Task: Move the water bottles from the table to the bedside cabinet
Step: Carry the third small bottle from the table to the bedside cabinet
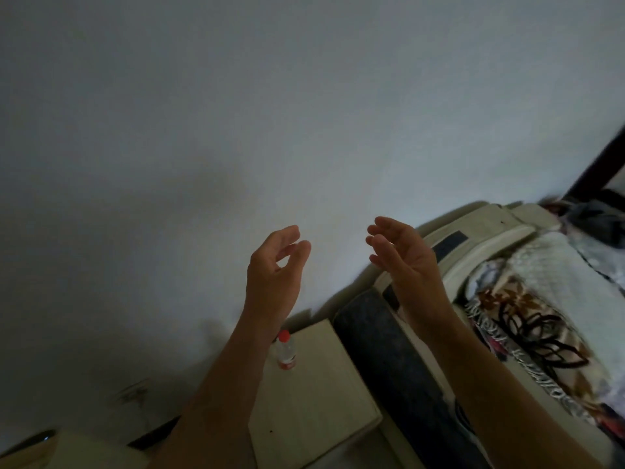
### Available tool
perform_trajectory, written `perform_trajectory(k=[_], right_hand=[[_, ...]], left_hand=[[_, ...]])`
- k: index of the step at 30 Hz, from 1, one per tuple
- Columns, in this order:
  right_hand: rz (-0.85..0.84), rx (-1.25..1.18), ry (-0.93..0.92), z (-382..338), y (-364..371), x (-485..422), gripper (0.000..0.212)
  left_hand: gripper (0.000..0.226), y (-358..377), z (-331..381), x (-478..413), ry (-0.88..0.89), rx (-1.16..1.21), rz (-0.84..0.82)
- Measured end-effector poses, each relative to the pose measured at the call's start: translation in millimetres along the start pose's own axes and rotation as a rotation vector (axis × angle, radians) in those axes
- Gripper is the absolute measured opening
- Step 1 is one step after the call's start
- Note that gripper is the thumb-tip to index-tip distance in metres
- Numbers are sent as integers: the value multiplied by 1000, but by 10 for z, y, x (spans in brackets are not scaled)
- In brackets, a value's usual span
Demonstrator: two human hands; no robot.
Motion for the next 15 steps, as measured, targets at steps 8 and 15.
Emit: perform_trajectory(k=[8,15], right_hand=[[122,-72,-33,-315,-1107,583,53],[268,-53,-83,-571,-2089,1094,36]], left_hand=[[48,846,540,584,89,32,-149],[37,1646,969,1169,144,70,-329]])
Point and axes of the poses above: each hand's wrist, its own x-axis away from the middle knuckle, its own y-axis out of the palm, z = x × y, the point moved 1 cm from there along -x, towards the middle knuckle, and after that the axes turned 6 degrees about -x, right-handed, at the moved point
